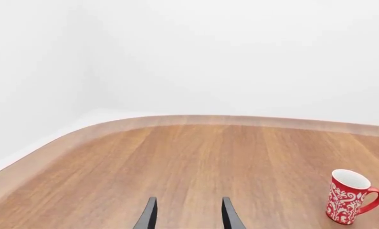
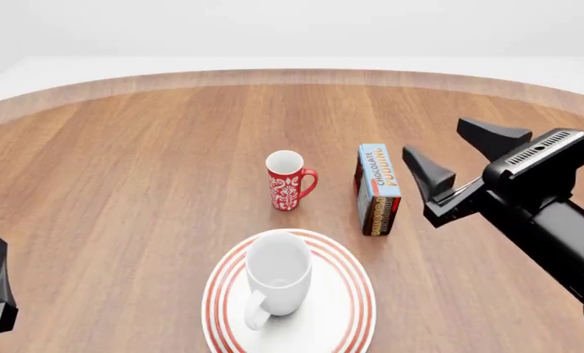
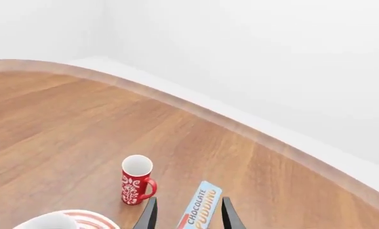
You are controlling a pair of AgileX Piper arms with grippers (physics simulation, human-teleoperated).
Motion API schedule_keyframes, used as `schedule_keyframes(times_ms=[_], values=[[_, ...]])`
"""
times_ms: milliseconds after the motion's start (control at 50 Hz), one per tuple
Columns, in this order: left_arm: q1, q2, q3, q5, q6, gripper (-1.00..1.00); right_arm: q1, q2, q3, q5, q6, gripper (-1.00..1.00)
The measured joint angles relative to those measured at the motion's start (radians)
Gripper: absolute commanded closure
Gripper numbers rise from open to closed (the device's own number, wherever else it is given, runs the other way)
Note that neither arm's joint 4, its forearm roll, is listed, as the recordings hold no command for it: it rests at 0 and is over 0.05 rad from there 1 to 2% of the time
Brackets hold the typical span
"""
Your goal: Pick up the white mug and put it on the plate, and put the chocolate pudding to the right of the plate.
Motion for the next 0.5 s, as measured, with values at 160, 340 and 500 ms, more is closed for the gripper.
schedule_keyframes(times_ms=[160, 340, 500], values=[[0.0, 0.0, 0.001, -0.001, -0.002, -1.0, 0.002, 0.053, -0.031, 0.007, 0.009, -1.0], [-0.001, 0.0, 0.002, -0.002, -0.003, -1.0, -0.007, 0.105, -0.064, 0.019, 0.021, -1.0], [-0.001, 0.0, 0.002, -0.003, -0.004, -1.0, -0.018, 0.146, -0.092, 0.029, 0.023, -1.0]])
